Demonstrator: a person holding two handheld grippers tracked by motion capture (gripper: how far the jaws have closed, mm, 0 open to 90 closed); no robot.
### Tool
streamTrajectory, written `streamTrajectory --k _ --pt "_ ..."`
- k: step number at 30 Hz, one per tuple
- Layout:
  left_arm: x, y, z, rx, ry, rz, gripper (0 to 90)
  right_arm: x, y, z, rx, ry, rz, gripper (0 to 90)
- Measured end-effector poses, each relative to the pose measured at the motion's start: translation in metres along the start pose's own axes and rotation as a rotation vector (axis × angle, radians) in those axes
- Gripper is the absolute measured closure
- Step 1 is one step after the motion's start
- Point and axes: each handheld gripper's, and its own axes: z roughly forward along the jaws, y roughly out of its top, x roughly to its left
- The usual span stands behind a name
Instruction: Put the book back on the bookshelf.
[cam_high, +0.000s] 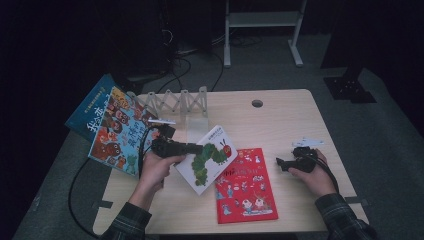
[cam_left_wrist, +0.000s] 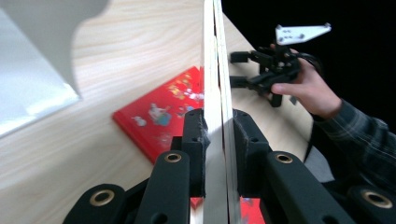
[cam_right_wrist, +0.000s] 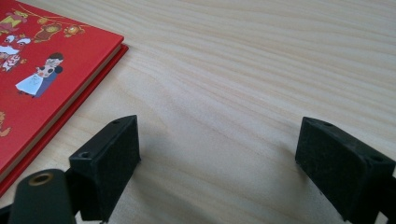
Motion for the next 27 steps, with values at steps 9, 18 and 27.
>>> streamTrajectory --k 9,18,27 --pt "0.018 0.002 -0.023 -0.058 0.105 -0.032 76.5 0.0 0.0 0.0 0.0 0.0 0.0 12.5" --pt "0.033 0.004 -0.033 -0.085 0.209 -0.055 76.5 0.0 0.0 0.0 0.001 -0.001 0.0 12.1" --pt "0.045 0.008 -0.028 -0.093 0.281 -0.075 76.5 0.001 0.001 0.001 0.0 -0.001 0.005 11.8"
